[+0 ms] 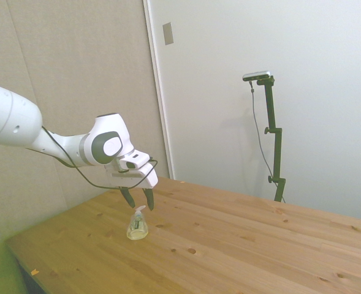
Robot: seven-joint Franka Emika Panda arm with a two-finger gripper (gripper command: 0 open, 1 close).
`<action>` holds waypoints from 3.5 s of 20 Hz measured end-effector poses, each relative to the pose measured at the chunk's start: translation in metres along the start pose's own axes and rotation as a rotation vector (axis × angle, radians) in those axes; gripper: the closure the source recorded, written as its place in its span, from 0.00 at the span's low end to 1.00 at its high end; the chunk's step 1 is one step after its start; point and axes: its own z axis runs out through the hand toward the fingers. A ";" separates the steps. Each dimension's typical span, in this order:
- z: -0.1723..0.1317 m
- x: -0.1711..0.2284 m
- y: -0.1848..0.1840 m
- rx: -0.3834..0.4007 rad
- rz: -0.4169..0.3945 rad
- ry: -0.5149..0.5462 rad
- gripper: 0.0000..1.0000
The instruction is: Stand the sanitizer
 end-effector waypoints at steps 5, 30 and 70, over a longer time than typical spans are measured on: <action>0.025 0.001 -0.043 0.002 -0.050 -0.014 0.00; 0.082 -0.018 -0.093 -0.027 -0.146 -0.055 1.00; 0.018 0.042 -0.025 0.142 0.298 0.535 1.00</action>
